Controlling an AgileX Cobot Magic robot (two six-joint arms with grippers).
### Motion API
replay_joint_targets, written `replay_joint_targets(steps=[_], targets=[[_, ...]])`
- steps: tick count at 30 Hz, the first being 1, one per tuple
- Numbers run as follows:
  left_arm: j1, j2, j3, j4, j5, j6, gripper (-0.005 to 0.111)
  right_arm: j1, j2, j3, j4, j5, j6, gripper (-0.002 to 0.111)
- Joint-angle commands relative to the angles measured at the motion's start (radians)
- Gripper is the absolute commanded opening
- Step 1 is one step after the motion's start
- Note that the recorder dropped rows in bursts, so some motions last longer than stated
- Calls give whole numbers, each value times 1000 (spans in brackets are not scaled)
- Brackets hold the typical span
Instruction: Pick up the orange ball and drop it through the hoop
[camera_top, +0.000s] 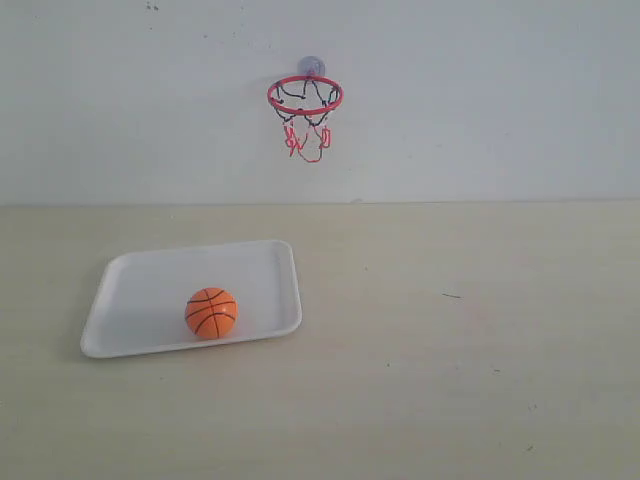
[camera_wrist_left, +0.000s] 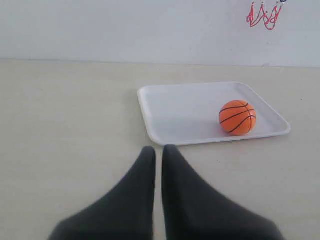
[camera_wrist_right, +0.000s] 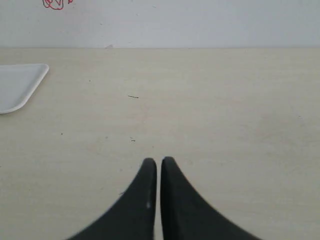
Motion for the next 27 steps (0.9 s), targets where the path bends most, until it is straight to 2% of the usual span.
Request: replay_joint_targets(steps=[1, 15, 17, 19, 23, 24, 25, 26, 27], targets=[[3, -2, -1, -3, -16, -4, 4, -2, -4, -1, 0, -3, 0, 3], [3, -2, -1, -3, -42, -4, 4, -2, -4, -1, -2, -20, 0, 3], [3, -2, -1, -3, -135, -4, 4, -2, -4, -1, -2, -20, 0, 3], [3, -2, -1, -3, -287, -4, 4, -2, -4, -1, -2, -20, 0, 3], [3, -2, -1, -3, -746, -4, 4, -2, -4, -1, -2, -20, 0, 3], [3, -2, -1, -3, -821, -4, 4, -2, -4, -1, -2, -20, 0, 3], [3, -2, -35, -3, -828, -12, 4, -2, -4, -1, -2, -20, 0, 3], [3, -2, -108, -3, -763, -26, 4, -2, -4, -1, -2, -20, 0, 3], [3, 11, -191, -3, -612, -26, 4, -2, -4, -1, -2, -20, 0, 3]])
